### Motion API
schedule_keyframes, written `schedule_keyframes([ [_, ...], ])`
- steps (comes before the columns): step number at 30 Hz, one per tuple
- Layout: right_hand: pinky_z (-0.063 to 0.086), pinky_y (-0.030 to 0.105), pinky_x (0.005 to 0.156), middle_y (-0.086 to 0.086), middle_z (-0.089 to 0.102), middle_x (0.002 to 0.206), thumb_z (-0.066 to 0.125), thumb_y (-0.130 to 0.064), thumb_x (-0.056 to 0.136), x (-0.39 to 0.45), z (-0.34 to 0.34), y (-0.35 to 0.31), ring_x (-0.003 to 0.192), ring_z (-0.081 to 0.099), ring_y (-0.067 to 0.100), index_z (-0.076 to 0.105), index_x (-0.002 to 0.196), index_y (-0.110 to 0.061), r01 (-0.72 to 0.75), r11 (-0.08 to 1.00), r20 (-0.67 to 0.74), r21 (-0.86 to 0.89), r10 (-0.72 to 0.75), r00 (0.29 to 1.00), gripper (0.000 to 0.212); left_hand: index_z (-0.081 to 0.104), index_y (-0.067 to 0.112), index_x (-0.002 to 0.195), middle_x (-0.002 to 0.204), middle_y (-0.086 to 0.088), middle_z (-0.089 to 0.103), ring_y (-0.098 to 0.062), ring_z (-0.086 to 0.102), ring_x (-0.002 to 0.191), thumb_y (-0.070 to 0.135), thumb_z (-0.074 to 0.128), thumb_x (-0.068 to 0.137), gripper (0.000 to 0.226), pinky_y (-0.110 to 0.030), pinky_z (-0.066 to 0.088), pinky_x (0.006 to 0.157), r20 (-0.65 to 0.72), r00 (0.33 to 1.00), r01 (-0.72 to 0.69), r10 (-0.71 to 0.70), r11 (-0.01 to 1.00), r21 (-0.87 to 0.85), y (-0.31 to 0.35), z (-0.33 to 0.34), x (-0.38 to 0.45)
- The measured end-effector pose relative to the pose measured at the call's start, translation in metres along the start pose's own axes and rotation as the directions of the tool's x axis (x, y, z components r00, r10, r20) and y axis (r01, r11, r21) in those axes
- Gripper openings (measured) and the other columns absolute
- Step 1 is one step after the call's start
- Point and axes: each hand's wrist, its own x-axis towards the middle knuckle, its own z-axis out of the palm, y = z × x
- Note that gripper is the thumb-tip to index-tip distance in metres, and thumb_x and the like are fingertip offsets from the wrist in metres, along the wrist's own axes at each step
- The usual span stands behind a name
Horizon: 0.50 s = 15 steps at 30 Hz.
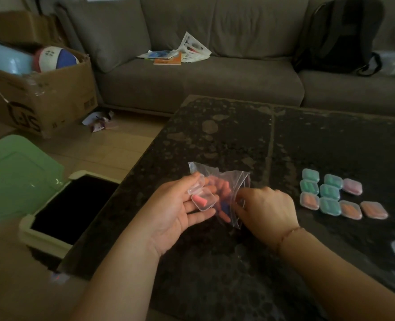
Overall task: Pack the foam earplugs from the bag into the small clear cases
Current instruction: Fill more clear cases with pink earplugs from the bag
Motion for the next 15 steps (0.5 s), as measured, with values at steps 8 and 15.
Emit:
schedule_keyframes([
  [8, 0.054, 0.019, 0.062, -0.013, 0.060, 0.071, 0.040, -0.060, 0.089, -0.023, -0.013, 0.022, 0.064, 0.059, -0.002, 0.062, 0.086, -0.035, 0.094, 0.989, -0.017, 0.116, -0.093, 0.996, 0.033, 0.075, 0.012, 0.107, 0.102, -0.004, 0.080, -0.016, 0.077, 0.096, 0.032, 0.050, 0.103, 0.032, -0.039, 0.057, 0.090, 0.019, 1.000, -0.012, 0.012, 1.000, -0.004, 0.000, 0.004, -0.002],
  [15, 0.053, 0.017, 0.058, -0.001, 0.067, 0.075, 0.069, -0.023, 0.084, -0.051, -0.044, 0.028, 0.066, 0.066, 0.005, 0.063, 0.081, -0.024, -0.126, 0.727, 0.054, 0.675, 0.122, 0.991, 0.007, 0.068, 0.007, 0.121, 0.112, -0.011, 0.077, -0.022, 0.076, 0.100, 0.032, 0.054, 0.102, 0.034, -0.037, 0.061, 0.086, 0.089, 0.996, -0.031, 0.031, 1.000, -0.006, 0.000, 0.017, -0.005],
])
